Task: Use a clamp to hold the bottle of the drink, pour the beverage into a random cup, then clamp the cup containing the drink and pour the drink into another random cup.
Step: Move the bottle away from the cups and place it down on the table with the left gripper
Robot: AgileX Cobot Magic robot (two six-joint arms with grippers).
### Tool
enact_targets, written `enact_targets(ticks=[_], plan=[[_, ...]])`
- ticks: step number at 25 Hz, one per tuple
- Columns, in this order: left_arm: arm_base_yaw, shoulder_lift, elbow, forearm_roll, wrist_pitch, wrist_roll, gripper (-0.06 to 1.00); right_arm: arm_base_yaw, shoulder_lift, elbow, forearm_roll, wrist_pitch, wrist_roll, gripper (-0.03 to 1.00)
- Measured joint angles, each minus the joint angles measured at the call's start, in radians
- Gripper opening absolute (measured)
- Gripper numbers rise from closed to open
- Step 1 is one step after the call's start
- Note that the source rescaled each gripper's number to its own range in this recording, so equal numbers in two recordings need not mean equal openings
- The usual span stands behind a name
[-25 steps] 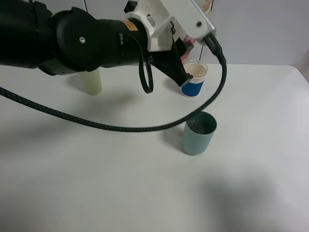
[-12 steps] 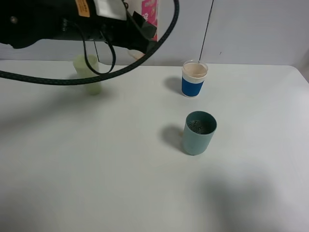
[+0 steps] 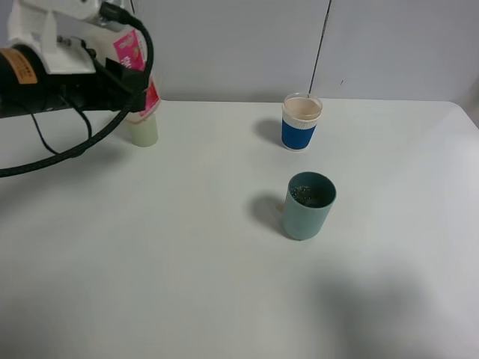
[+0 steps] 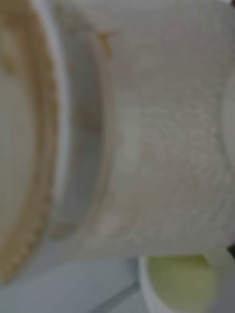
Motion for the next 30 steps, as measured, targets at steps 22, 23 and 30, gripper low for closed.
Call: enact_targets(ticks=[22,23,30], plan=[[0.275,0.229,0.238,0.057,-0.436,-0.014,0.00,0.000,0.000,0.000,0.000,0.000,0.000,1.00],[0.275,0.253,0.239,0.057,-0.458,-0.014,0.00,0.000,0.000,0.000,0.000,0.000,0.000,1.00],[0.275,0.390,0.242,0.060,-0.567,-0.003,0.00,0.000,0.000,0.000,0.000,0.000,0.000,1.00]])
